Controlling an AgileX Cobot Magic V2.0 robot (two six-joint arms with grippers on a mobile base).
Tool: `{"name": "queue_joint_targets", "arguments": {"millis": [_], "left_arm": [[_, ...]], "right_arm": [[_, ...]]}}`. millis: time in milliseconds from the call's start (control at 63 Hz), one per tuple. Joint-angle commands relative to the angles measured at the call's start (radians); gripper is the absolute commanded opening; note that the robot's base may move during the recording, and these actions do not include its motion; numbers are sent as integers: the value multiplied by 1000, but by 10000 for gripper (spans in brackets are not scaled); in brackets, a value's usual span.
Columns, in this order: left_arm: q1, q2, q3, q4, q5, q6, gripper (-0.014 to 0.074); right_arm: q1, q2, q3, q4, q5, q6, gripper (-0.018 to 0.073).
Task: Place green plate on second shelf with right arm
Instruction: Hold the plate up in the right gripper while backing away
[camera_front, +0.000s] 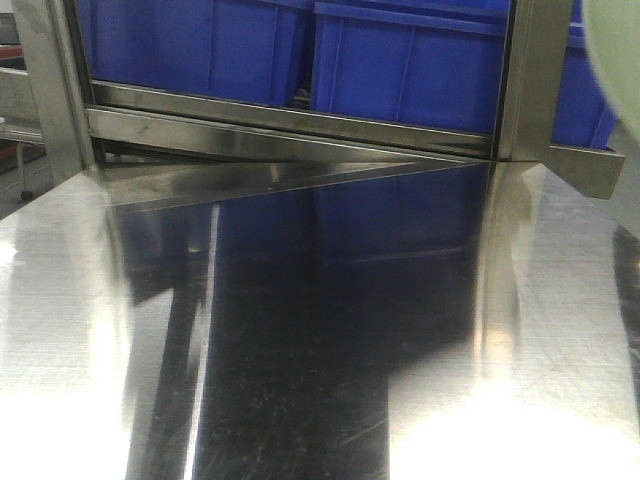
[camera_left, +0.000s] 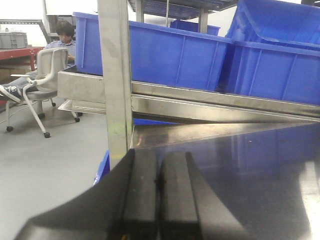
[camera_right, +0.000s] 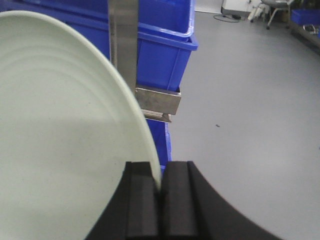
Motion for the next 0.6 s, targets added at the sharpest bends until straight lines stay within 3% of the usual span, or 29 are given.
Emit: {"name": "queue_joint_targets", "arguments": {"millis": [0,286,587], "left_arm": [[-4,-16,40,-6,-83,-2,130],[-4,-16,40,-6,-83,-2,130],[-4,-16,40,-6,-83,-2,130]], "right_arm": [[-7,17,27,-62,-178,14,23],[-7,17,106,-62,-359,158,23],[-7,17,106,-62,-341,178,23]]}}
